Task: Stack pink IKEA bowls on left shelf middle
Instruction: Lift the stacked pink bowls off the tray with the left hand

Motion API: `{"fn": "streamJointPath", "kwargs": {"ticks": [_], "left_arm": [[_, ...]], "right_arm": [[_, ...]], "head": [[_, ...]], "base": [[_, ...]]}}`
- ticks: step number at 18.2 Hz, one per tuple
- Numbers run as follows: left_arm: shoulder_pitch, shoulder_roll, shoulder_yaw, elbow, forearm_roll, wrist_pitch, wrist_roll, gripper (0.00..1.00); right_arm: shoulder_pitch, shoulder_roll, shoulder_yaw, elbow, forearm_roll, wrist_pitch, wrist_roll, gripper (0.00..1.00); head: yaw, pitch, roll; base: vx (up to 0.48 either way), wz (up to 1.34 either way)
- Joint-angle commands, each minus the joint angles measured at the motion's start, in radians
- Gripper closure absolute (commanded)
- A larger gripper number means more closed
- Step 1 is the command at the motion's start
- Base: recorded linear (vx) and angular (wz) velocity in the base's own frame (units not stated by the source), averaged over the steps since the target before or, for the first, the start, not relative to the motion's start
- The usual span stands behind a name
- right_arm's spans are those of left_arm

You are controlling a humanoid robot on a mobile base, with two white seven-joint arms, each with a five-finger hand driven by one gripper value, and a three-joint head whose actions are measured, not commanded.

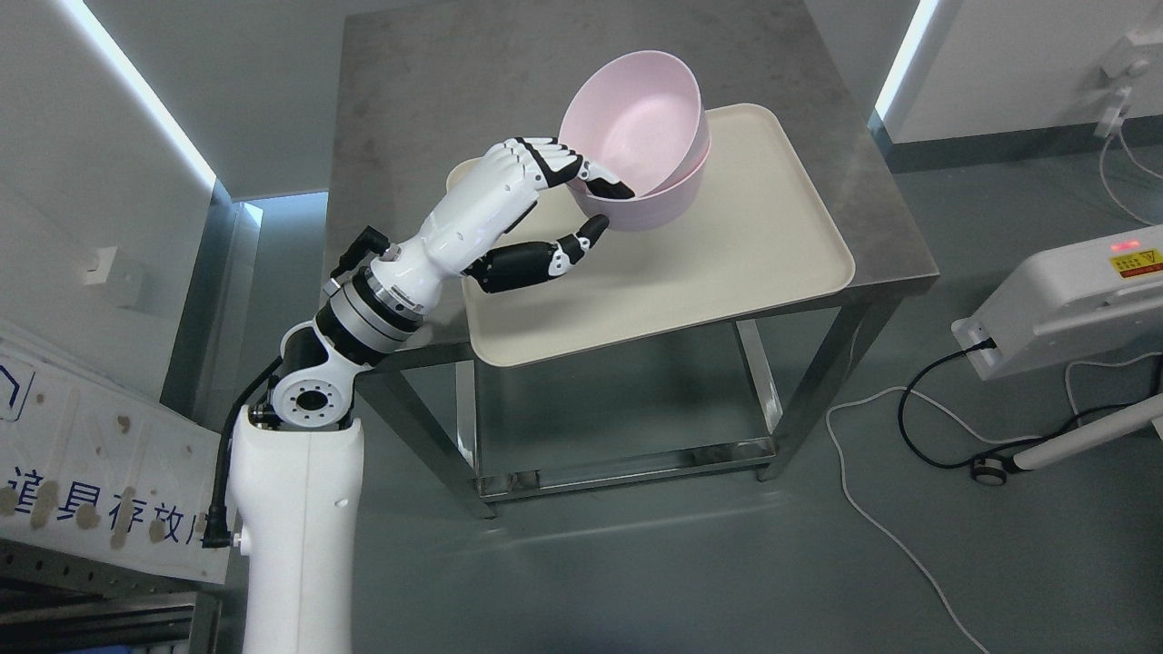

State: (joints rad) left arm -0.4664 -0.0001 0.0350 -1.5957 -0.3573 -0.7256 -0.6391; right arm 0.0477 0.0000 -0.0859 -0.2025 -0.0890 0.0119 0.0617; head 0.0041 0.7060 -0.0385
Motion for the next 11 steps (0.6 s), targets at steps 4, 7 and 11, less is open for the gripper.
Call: {"fn": "streamJointPath", "kwargs": {"ticks": [4, 7, 11], "left_arm": [[0.020, 0.018, 0.034, -0.096, 0.018, 0.002, -0.001, 0.97], [0.031, 0.018, 0.036, -0.102, 0.018, 0.002, -0.001, 0.96], [0.041, 0.018, 0.034, -0.112, 0.020, 0.003, -0.001, 0.98]], "right_arm": [[0.000, -0.017, 0.000, 0.000, 0.000, 0.000, 0.000, 0.00], [0.000, -0.017, 0.000, 0.000, 0.000, 0.000, 0.000, 0.00], [0.000, -0.017, 0.000, 0.000, 0.000, 0.000, 0.000, 0.00]], "head": [[0.0000, 0.000, 0.000], [0.0000, 0.000, 0.000], [0.0000, 0.000, 0.000]], "base": [[0.000, 0.00], [-0.001, -0.01], [-0.036, -0.03]]}}
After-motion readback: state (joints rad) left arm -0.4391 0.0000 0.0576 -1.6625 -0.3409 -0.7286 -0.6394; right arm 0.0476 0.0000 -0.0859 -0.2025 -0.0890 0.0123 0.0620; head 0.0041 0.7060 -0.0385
